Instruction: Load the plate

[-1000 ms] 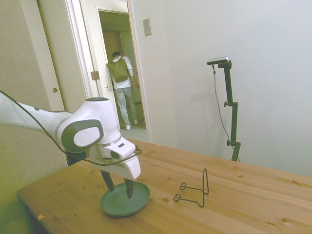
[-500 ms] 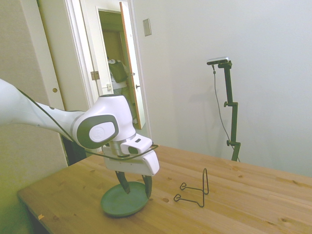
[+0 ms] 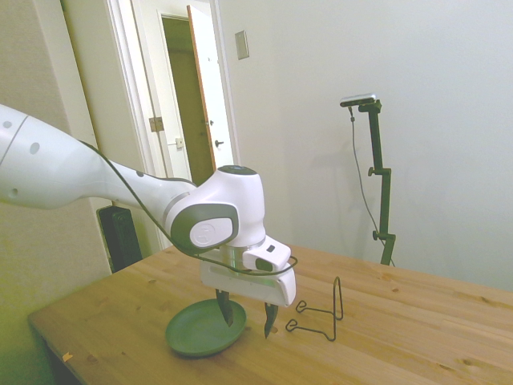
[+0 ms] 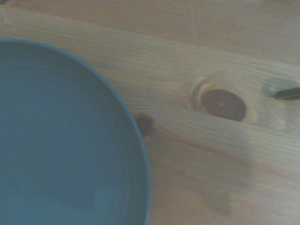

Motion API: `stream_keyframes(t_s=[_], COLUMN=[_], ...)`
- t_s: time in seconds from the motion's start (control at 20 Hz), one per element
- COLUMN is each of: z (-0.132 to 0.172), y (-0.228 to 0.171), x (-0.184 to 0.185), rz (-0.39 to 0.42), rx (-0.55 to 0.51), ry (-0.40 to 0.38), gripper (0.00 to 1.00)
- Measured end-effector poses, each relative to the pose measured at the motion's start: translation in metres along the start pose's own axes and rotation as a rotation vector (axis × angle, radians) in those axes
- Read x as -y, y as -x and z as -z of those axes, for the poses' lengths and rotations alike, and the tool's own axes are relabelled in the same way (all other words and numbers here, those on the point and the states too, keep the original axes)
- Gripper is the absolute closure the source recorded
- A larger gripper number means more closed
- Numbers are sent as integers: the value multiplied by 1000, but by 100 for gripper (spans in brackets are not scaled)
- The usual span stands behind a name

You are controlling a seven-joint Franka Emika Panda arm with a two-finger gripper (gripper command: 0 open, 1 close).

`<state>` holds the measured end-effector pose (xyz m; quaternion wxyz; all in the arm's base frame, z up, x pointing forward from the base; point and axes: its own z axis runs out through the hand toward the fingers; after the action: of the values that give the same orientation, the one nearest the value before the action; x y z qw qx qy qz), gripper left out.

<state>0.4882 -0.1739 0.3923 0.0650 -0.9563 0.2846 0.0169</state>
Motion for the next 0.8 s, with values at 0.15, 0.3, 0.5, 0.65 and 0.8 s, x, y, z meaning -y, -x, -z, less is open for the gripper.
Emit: stream_keyframes(t_s=[0.15, 0.3, 0.5, 0.65, 0.8], z=[-14, -21, -29, -39, -46], y=[-5, -3, 2, 7, 9], x=[6, 17, 35, 50, 58], rz=[17, 48, 87, 113, 127], rx=[39, 76, 101, 120, 135], ry=[4, -14, -23, -20, -34], gripper=[0, 0, 0, 100, 100])
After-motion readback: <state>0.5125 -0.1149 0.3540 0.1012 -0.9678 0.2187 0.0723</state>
